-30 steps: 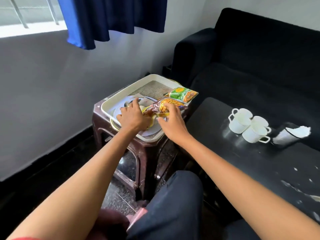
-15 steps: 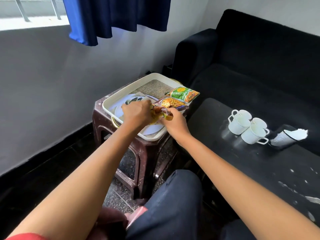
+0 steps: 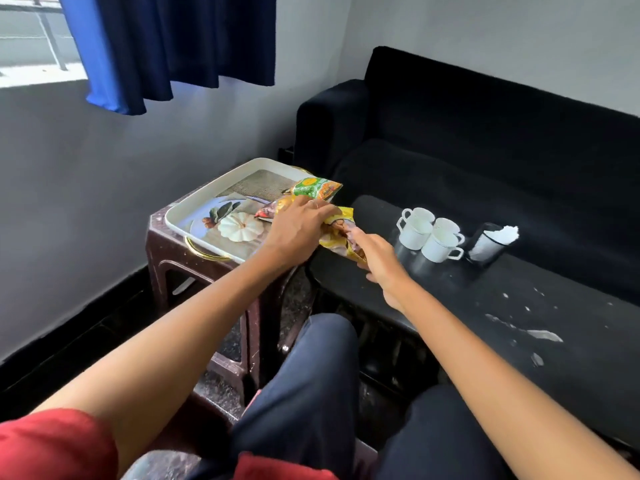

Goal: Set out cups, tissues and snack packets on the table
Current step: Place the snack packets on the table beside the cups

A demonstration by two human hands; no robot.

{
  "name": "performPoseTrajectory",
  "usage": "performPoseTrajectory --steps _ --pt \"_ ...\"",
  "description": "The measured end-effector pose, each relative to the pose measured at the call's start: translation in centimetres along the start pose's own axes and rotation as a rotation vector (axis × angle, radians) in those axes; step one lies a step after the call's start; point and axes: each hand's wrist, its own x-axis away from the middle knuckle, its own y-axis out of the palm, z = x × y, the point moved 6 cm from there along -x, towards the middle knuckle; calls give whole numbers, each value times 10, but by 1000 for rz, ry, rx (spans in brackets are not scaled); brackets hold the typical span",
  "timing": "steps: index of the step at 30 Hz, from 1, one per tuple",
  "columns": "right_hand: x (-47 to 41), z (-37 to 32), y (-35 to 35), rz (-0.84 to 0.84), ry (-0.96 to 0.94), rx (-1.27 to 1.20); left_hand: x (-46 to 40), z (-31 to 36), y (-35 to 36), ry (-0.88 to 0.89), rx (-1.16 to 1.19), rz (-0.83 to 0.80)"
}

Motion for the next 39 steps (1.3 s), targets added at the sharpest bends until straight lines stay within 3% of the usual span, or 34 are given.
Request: performPoseTrajectory --steps 5,9,13,16,18,21,22,24,34,39 --pt "50 27 -30 -102 110 -230 19 63 -6 306 61 76" --pt "87 50 -56 -55 105 -462 45 115 -4 505 140 70" --pt "119 74 -82 38 60 -490 75 148 2 594 205 97" --pt "141 90 -101 211 39 -391 95 154 4 530 276 137" --pt "153 95 -109 284 19 -350 102 145 10 345 408 61" --pt "172 101 -113 344 2 -297 121 130 35 6 780 -342" --pt "175 105 -110 348 1 -291 130 130 44 -36 889 -491" --pt "178 111 -102 340 -24 -301 141 130 53 -52 954 -601" --pt "179 104 -82 321 -145 -320 149 141 36 -62 1106 -443" --pt "183 98 -76 333 -186 -325 151 139 41 -238 1204 -466"
